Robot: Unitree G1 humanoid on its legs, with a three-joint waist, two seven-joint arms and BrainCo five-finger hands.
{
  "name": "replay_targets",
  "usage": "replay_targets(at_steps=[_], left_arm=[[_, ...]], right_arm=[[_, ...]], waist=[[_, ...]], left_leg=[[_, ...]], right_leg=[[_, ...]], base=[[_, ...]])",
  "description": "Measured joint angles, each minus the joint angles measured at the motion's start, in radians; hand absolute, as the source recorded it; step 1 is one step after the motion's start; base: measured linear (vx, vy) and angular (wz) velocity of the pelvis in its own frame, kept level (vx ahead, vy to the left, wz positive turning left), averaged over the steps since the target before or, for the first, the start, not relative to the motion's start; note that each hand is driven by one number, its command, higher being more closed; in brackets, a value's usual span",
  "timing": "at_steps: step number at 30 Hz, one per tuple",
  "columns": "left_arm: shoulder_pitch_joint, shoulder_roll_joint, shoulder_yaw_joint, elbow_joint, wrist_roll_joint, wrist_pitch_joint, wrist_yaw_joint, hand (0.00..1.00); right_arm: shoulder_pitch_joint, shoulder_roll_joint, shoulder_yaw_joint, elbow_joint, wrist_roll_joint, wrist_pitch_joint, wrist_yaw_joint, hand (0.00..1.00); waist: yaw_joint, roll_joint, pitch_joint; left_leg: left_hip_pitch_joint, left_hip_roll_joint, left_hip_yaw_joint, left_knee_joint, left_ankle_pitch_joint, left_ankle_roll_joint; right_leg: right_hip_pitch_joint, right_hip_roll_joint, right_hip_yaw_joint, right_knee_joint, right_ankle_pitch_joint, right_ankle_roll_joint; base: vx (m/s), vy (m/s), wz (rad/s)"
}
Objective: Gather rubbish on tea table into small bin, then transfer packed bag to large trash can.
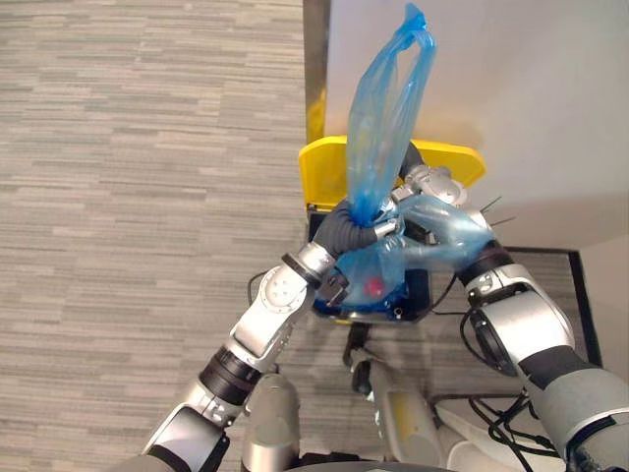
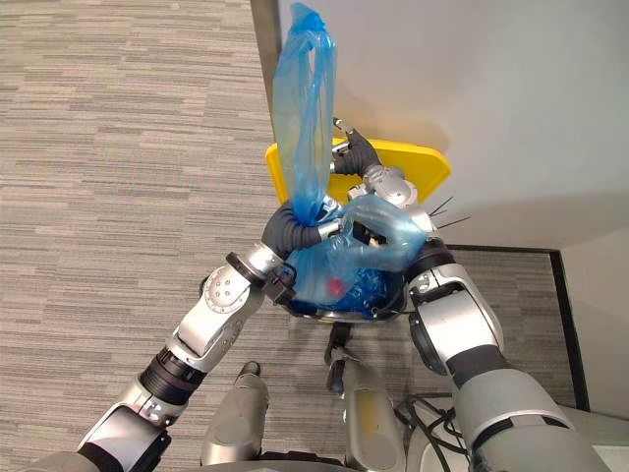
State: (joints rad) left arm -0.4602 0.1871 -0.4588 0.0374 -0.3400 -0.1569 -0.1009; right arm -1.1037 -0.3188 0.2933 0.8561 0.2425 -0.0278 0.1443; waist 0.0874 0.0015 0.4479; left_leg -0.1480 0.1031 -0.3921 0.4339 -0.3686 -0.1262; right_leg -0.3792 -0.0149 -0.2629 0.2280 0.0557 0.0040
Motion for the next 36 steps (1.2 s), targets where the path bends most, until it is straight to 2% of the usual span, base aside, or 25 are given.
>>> replay_targets(at_steps=[3,4,8,14,15,20,23,25,27,32,36], left_arm=[[-0.024,0.000,0.012,0.101,0.013,0.001,0.019,1.00],[-0.048,0.001,0.029,0.170,0.025,0.000,0.025,1.00],[-0.118,-0.010,0.040,0.350,0.057,-0.001,0.065,1.00],[-0.223,-0.024,0.060,0.668,0.070,-0.003,0.103,1.00],[-0.251,-0.024,0.061,0.730,0.068,-0.003,0.102,0.00],[-0.339,-0.007,0.106,0.898,0.088,0.004,0.088,0.00],[-0.355,0.001,0.162,0.964,0.134,0.049,0.081,0.00],[-0.355,0.005,0.209,0.994,0.177,0.099,0.084,0.00],[-0.352,0.012,0.236,0.997,0.199,0.118,0.088,0.00],[-0.343,0.007,0.276,0.996,0.226,0.125,0.103,0.00],[-0.265,0.015,0.299,0.928,0.226,0.123,0.109,0.00]], right_arm=[[-0.034,-0.017,0.001,-0.025,0.002,-0.011,0.007,0.00],[-0.060,-0.027,0.020,-0.042,0.003,-0.012,0.007,0.00],[-0.085,-0.088,0.100,-0.107,0.024,-0.040,0.010,0.00],[-0.147,-0.116,0.157,-0.184,0.032,-0.071,0.007,0.00],[-0.149,-0.119,0.157,-0.197,0.033,-0.079,0.000,0.00],[-0.180,-0.117,0.184,-0.228,0.035,-0.087,-0.026,0.00],[-0.182,-0.115,0.194,-0.243,0.030,-0.088,-0.040,0.00],[-0.171,-0.112,0.193,-0.247,0.016,-0.081,-0.054,0.00],[-0.166,-0.107,0.192,-0.255,-0.015,-0.081,-0.064,0.00],[-0.123,-0.099,0.177,-0.275,-0.060,-0.081,-0.080,0.00],[-0.044,-0.100,0.150,-0.295,-0.090,-0.081,-0.076,0.00]], waist=[[-0.007,-0.001,0.031],[-0.018,-0.003,0.046],[-0.024,-0.007,0.065],[-0.054,-0.032,0.081],[-0.058,-0.037,0.084],[-0.074,-0.052,0.091],[-0.081,-0.053,0.092],[-0.087,-0.054,0.093],[-0.090,-0.054,0.093],[-0.090,-0.054,0.093],[-0.073,-0.054,0.092]], left_leg=[[-0.030,-0.002,0.000,0.024,-0.003,-0.002],[-0.046,-0.005,0.001,0.036,-0.005,-0.004],[-0.095,-0.007,0.010,0.068,-0.015,-0.009],[-0.201,-0.011,0.020,0.142,-0.037,-0.022],[-0.219,-0.011,0.019,0.152,-0.038,-0.023],[-0.270,-0.009,0.039,0.179,-0.044,-0.026],[-0.280,-0.005,0.049,0.178,-0.044,-0.027],[-0.275,-0.001,0.051,0.173,-0.045,-0.029],[-0.272,0.001,0.052,0.171,-0.046,-0.031],[-0.245,-0.001,0.053,0.161,-0.047,-0.030],[-0.192,0.000,0.056,0.143,-0.049,-0.027]], right_leg=[[-0.023,0.000,0.000,0.010,0.000,0.000],[-0.038,-0.002,0.001,0.017,0.000,0.000],[-0.089,0.000,0.009,0.038,0.002,-0.002],[-0.193,0.001,0.019,0.086,-0.002,-0.008],[-0.207,0.001,0.018,0.088,-0.002,-0.008],[-0.259,-0.001,0.027,0.100,0.001,-0.010],[-0.276,0.000,0.030,0.102,0.001,-0.010],[-0.282,0.003,0.030,0.105,0.001,-0.011],[-0.284,0.003,0.030,0.110,0.001,-0.011],[-0.267,-0.001,0.030,0.123,-0.010,-0.016],[-0.229,-0.005,0.030,0.138,-0.024,-0.012]], base=[[0.00,0.000,0.00],[0.01,0.000,-0.04],[0.01,0.002,-0.09],[-0.01,-0.012,-0.08],[0.00,0.000,0.00],[-0.02,-0.015,-0.10],[0.00,-0.028,-0.10],[0.04,-0.030,-0.03],[0.04,-0.025,-0.02],[0.02,-0.010,0.00],[0.00,-0.003,0.01]])
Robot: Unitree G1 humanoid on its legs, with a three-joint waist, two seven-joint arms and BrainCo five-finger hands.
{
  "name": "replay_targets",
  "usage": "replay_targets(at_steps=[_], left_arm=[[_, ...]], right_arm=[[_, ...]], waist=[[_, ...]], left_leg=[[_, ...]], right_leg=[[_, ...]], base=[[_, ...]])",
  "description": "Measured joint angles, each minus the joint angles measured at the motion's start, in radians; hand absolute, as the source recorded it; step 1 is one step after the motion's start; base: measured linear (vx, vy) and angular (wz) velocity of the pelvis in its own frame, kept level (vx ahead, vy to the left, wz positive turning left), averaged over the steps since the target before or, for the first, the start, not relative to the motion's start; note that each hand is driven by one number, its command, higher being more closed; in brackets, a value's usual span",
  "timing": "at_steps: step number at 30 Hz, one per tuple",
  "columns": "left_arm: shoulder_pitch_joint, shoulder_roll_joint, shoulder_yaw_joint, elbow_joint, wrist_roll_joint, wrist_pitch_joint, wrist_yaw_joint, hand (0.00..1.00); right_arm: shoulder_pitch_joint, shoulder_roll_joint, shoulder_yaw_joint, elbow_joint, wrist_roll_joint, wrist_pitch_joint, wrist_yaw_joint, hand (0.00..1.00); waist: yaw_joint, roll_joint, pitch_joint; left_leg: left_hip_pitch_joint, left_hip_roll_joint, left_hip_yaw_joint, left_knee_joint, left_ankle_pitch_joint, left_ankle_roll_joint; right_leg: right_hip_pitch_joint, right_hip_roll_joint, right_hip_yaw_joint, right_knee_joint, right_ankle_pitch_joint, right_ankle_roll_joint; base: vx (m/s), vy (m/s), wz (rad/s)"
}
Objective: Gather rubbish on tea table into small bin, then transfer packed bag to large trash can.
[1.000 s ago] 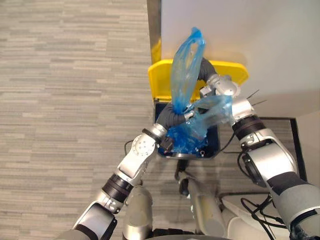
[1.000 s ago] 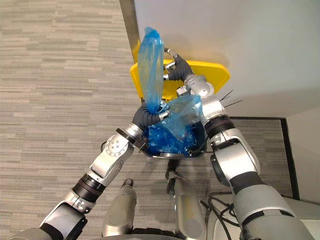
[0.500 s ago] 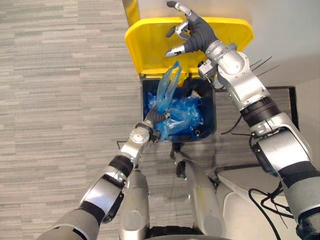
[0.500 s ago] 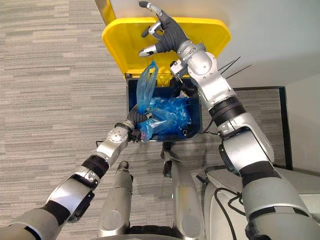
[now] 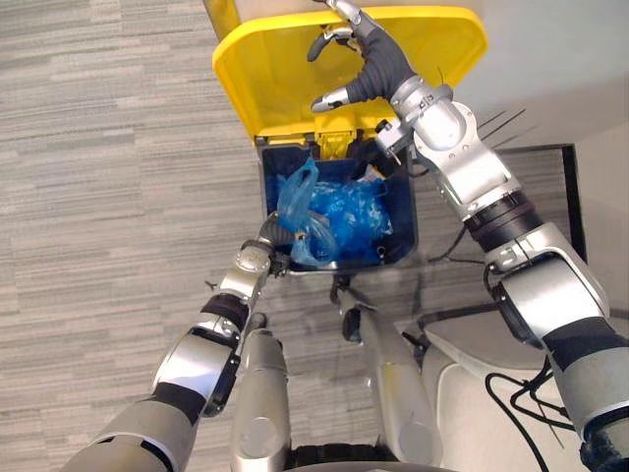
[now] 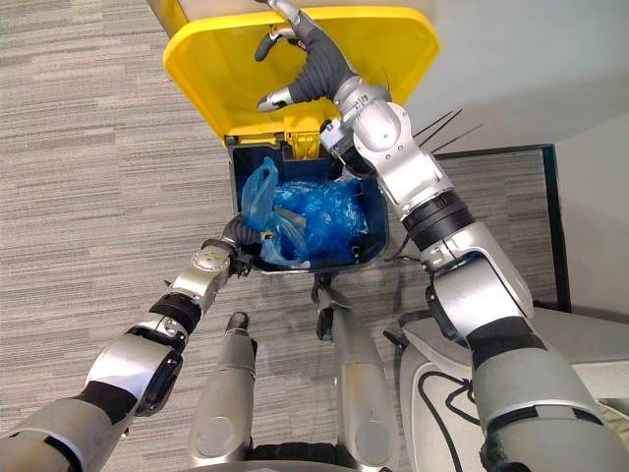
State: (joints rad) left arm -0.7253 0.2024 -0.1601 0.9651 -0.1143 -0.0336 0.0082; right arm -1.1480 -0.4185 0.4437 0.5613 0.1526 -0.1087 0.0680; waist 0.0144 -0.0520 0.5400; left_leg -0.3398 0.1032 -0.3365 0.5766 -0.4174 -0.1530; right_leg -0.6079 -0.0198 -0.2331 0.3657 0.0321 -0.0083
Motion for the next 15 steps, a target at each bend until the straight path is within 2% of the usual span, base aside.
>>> replay_targets(at_steps=[7,10,12,15], left_arm=[[0.283,0.025,0.019,-0.347,-0.014,-0.054,0.008,0.00],[0.486,0.028,0.068,-0.504,-0.072,-0.093,-0.056,0.00],[0.570,0.029,0.099,-0.523,-0.090,-0.101,-0.076,0.00],[0.748,0.029,0.171,-0.525,-0.103,-0.102,-0.108,0.00]], right_arm=[[0.190,-0.023,-0.055,-0.081,-0.043,0.004,0.047,0.00],[0.409,-0.024,-0.173,-0.165,-0.045,0.007,0.087,0.00],[0.498,-0.017,-0.201,-0.185,-0.046,0.010,0.096,0.00],[0.663,0.033,-0.213,-0.184,-0.053,0.042,0.121,0.00]], waist=[[0.013,0.009,-0.005],[0.028,0.010,-0.006],[0.032,0.011,-0.012],[0.060,0.005,-0.086]], left_leg=[[0.106,0.002,-0.014,-0.056,0.008,0.001],[0.182,-0.008,-0.012,-0.066,0.019,0.003],[0.216,-0.022,-0.005,-0.072,0.024,0.012],[0.270,-0.062,0.052,-0.096,0.039,0.044]], right_leg=[[0.103,-0.009,-0.021,-0.002,-0.025,0.000],[0.180,-0.023,-0.025,-0.003,-0.027,0.000],[0.214,-0.036,-0.019,-0.004,-0.025,0.003],[0.234,-0.057,0.044,-0.015,-0.004,0.036]], base=[[0.03,-0.010,0.11],[0.05,0.034,0.11],[0.01,0.067,0.01],[-0.04,0.120,-0.37]])
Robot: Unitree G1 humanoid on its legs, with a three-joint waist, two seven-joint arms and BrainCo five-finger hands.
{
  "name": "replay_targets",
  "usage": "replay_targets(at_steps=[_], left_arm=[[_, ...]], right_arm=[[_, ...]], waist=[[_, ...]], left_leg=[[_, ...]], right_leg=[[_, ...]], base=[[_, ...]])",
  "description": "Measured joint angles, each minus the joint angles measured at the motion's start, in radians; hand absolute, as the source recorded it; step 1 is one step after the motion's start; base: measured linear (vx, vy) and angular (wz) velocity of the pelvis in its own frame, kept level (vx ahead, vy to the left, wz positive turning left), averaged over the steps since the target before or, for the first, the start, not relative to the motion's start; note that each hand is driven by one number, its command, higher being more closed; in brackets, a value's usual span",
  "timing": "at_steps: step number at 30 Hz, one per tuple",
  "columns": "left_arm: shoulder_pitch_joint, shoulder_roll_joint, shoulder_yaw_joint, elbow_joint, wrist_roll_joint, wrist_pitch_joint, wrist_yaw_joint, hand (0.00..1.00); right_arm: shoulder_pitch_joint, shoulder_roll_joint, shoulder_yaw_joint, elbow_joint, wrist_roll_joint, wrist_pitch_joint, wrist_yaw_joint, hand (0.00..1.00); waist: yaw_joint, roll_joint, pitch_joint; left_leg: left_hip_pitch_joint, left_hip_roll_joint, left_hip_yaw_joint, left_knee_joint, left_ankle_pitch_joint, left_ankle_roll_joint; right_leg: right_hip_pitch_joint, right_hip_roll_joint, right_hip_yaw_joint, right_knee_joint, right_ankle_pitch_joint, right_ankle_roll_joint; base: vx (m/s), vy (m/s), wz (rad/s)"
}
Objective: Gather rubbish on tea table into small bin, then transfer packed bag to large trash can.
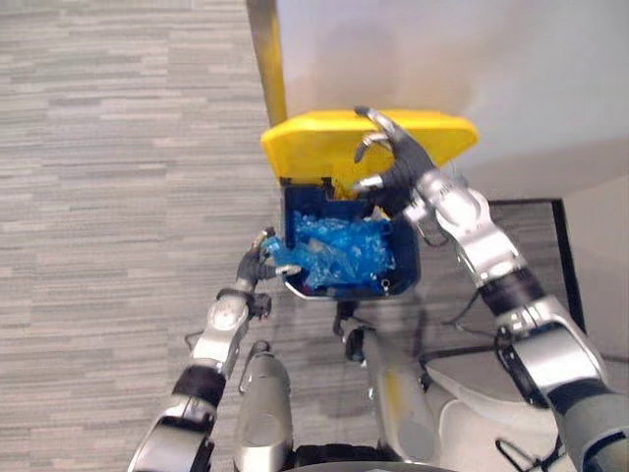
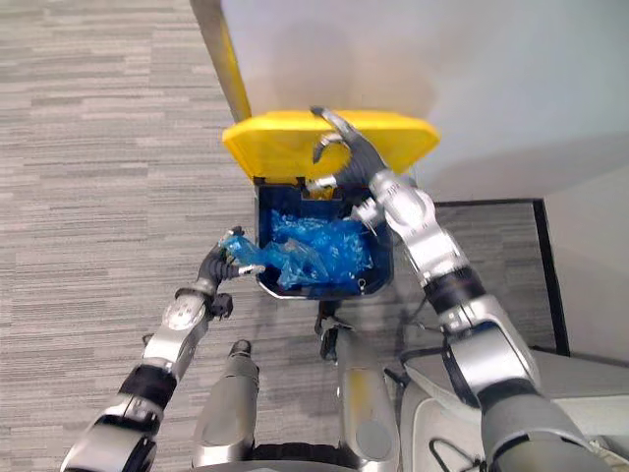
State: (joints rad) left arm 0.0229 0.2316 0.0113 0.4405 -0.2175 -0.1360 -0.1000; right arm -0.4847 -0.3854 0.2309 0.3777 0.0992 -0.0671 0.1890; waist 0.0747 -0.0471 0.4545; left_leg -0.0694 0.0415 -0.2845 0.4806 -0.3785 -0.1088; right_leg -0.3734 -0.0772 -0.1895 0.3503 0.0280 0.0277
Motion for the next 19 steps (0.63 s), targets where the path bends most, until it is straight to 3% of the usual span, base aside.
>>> replay_targets(at_steps=[3,4,5,6,7,8,9,10,13,14,15,17,19], left_arm=[[0.160,-0.003,0.084,0.000,-0.007,0.000,-0.011,0.00],[0.205,-0.008,0.110,0.002,-0.008,0.001,-0.012,0.00],[0.220,-0.016,0.116,0.005,-0.008,0.002,-0.014,0.00],[0.247,-0.022,0.140,0.011,-0.008,0.002,-0.022,0.00],[0.258,-0.022,0.150,0.027,-0.008,0.002,-0.030,0.00],[0.265,-0.022,0.154,0.029,-0.008,0.002,-0.032,0.00],[0.280,-0.023,0.160,0.030,-0.008,0.002,-0.038,0.00],[0.282,-0.022,0.171,0.029,-0.008,0.002,-0.051,0.00],[0.293,-0.079,0.180,0.031,-0.008,0.016,-0.062,0.00],[0.314,-0.093,0.181,0.028,-0.009,0.016,-0.072,0.00],[0.327,-0.097,0.183,0.036,-0.017,0.016,-0.074,0.00],[0.315,-0.111,0.183,0.048,-0.033,0.021,-0.075,0.00],[0.308,-0.110,0.183,0.048,-0.056,0.020,-0.075,0.00]], right_arm=[[0.145,0.058,0.002,0.004,-0.032,0.046,0.037,0.00],[0.208,0.073,-0.001,0.003,-0.032,0.051,0.052,0.00],[0.239,0.080,-0.002,0.005,-0.032,0.056,0.061,0.00],[0.299,0.094,-0.007,0.011,-0.033,0.076,0.078,0.00],[0.374,0.112,-0.034,0.012,-0.033,0.078,0.079,0.00],[0.412,0.120,-0.047,0.012,-0.033,0.078,0.080,0.00],[0.483,0.137,-0.082,0.011,-0.033,0.078,0.086,0.00],[0.535,0.148,-0.128,0.004,-0.033,0.078,0.095,0.00],[0.622,0.149,-0.222,0.002,-0.033,0.094,0.088,0.00],[0.655,0.147,-0.238,0.003,-0.033,0.093,0.076,0.00],[0.667,0.146,-0.259,0.023,-0.032,0.088,0.072,0.00],[0.657,0.141,-0.307,0.095,-0.032,0.091,0.066,0.00],[0.686,0.137,-0.324,0.115,-0.031,0.091,0.056,0.00]], waist=[[0.000,0.003,-0.027],[0.003,0.014,-0.038],[0.004,0.017,-0.039],[-0.005,0.010,-0.053],[-0.009,0.013,-0.069],[-0.008,0.011,-0.081],[-0.010,-0.007,-0.110],[-0.011,-0.030,-0.128],[-0.034,-0.019,-0.164],[-0.027,-0.026,-0.207],[-0.024,-0.034,-0.227],[-0.033,0.007,-0.246],[-0.036,0.027,-0.269]], left_leg=[[0.067,-0.035,0.066,-0.026,0.011,0.045],[0.066,-0.009,0.105,-0.029,0.020,0.068],[0.067,-0.008,0.122,-0.029,0.023,0.071],[0.068,0.001,0.135,-0.027,0.038,0.062],[0.066,0.009,0.131,-0.031,0.051,0.056],[0.062,0.009,0.127,-0.034,0.053,0.052],[0.043,0.005,0.114,-0.035,0.058,0.043],[0.015,-0.006,0.097,-0.028,0.060,0.039],[0.012,0.002,0.044,-0.123,0.105,0.021],[0.012,0.014,0.055,-0.206,0.146,0.036],[0.013,0.023,0.075,-0.249,0.177,0.020],[0.013,0.067,0.088,-0.293,0.209,0.003],[0.015,0.083,0.096,-0.316,0.227,0.010]], right_leg=[[0.064,-0.018,0.014,-0.093,0.007,0.019],[0.054,-0.029,-0.008,-0.063,-0.019,0.039],[0.030,-0.037,-0.001,0.013,-0.036,0.008],[-0.001,-0.050,0.014,0.204,-0.067,-0.033],[0.002,-0.063,0.025,0.397,-0.112,-0.032],[0.010,-0.075,0.031,0.483,-0.137,-0.035],[0.053,-0.101,0.056,0.593,-0.181,-0.029],[0.068,-0.102,0.087,0.591,-0.230,0.026],[0.095,-0.053,0.088,0.461,-0.251,0.048],[0.125,-0.029,0.091,0.321,-0.292,0.037],[0.149,-0.012,0.100,0.202,-0.332,-0.008],[0.159,0.030,0.100,0.124,-0.277,-0.015],[0.171,0.044,0.098,0.082,-0.258,-0.013]], base=[[-0.15,0.163,-0.69],[-0.21,0.165,-0.87],[-0.25,0.174,-0.69],[-0.18,0.064,-0.26],[-0.15,0.029,-0.09],[-0.09,-0.068,0.16],[-0.07,-0.149,0.24],[-0.08,-0.181,0.37],[-0.07,-0.170,0.25],[-0.02,-0.208,-0.57],[-0.03,-0.255,-0.61],[-0.08,-0.150,-0.37],[-0.07,-0.028,-0.13]])
